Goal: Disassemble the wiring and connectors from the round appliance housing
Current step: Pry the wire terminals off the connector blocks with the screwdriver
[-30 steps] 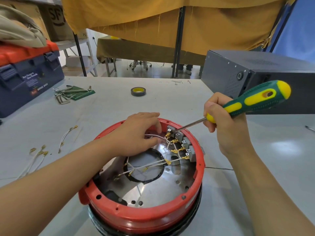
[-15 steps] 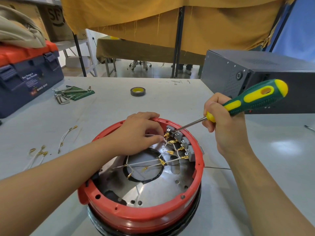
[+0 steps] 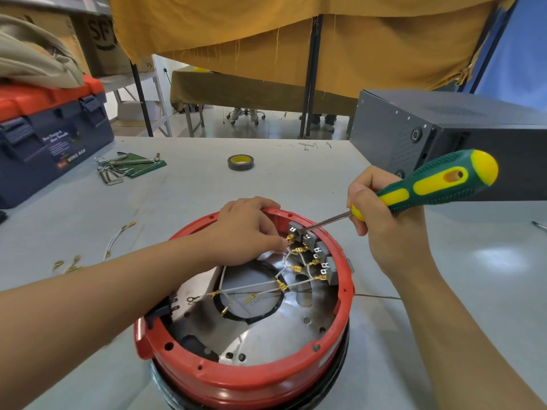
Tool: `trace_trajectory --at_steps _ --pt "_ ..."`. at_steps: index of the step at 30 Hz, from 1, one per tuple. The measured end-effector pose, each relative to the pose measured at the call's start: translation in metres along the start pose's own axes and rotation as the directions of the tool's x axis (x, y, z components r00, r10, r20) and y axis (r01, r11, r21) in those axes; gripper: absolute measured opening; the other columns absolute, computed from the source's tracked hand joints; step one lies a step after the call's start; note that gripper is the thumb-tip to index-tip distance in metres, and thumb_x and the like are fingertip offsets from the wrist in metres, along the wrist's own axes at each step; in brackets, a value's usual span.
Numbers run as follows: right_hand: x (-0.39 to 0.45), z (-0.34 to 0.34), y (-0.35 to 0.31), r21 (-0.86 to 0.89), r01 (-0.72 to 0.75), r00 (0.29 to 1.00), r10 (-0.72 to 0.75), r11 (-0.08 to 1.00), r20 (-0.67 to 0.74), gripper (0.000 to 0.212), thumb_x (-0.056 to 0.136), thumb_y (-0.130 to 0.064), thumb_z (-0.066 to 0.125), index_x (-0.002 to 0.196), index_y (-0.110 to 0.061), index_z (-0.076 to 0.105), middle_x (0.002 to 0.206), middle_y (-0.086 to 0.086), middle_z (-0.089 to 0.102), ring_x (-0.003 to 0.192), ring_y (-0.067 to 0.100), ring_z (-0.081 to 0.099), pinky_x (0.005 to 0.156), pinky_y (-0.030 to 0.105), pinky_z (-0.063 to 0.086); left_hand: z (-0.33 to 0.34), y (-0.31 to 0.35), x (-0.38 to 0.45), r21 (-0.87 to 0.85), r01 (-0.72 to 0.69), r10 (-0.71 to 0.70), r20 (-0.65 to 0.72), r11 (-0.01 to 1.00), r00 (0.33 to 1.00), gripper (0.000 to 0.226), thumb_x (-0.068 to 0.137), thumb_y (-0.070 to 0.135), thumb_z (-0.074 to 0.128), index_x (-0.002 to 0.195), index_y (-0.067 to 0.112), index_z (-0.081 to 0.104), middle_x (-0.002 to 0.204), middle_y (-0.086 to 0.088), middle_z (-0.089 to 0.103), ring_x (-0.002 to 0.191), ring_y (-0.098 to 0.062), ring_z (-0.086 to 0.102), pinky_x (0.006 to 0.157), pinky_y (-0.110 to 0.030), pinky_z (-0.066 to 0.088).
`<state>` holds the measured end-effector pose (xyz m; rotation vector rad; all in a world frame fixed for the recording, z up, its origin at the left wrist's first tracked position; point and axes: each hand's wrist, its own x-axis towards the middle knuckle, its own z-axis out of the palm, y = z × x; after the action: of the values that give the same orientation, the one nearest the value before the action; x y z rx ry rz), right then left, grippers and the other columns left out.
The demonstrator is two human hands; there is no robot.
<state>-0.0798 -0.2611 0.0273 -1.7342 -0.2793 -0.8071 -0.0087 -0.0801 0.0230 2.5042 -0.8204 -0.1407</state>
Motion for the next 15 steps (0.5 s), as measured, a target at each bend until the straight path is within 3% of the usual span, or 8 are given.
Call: trace_trajectory --at_steps 4,6,8,15 --pt "0.0000 -0.0002 0.0006 0.012 -0.002 1.000 0.002 1.000 0.006 0.030 0.076 -0.024 0.051 0.060 -0.002 0.039 0.049 0.000 0.035 0.045 0.009 0.034 0.045 0.017 0.031 0.0058 0.0038 0.0030 -0.061 0.050 -0.054 -0.069 0.997 0.996 0.017 0.079 0.034 0.070 0.091 0.021 0.072 0.106 0.013 0.058 0.121 -0.013 0.042 0.110 -0.043 0.024" --pt "-0.0002 0.0004 0.0008 0.033 -0.011 1.000 0.011 0.999 0.003 0.034 0.073 -0.031 0.048 0.059 -0.002 0.039 0.047 -0.002 0.035 0.045 0.009 0.033 0.045 0.018 0.031 0.0068 0.0048 0.0027 -0.050 0.054 -0.058 -0.093 0.997 0.994 0.010 0.079 0.034 0.070 0.075 0.026 0.073 0.119 0.015 0.056 0.123 -0.011 0.037 0.112 -0.040 0.019" --pt "0.0000 0.0003 0.0021 0.054 -0.023 1.000 0.023 0.998 -0.005 0.033 0.072 -0.031 0.048 0.059 -0.003 0.039 0.046 -0.005 0.036 0.045 0.009 0.033 0.044 0.017 0.031 0.0064 0.0041 0.0026 -0.057 0.059 -0.064 -0.081 0.997 0.995 0.019 0.079 0.034 0.069 0.061 0.030 0.069 0.131 0.018 0.049 0.125 -0.010 0.033 0.111 -0.038 0.017" --pt "0.0046 -0.0026 0.0098 0.126 -0.104 0.993 0.109 0.987 -0.034 0.025 0.075 -0.018 0.051 0.052 -0.023 0.044 0.047 -0.006 0.036 0.042 0.012 0.033 0.041 0.020 0.029 0.0079 0.0008 0.0041 -0.043 0.060 -0.063 -0.063 0.997 0.996 0.016 0.079 0.034 0.069 0.064 0.029 0.072 0.132 0.021 0.045 0.125 -0.009 0.030 0.110 -0.035 0.016"
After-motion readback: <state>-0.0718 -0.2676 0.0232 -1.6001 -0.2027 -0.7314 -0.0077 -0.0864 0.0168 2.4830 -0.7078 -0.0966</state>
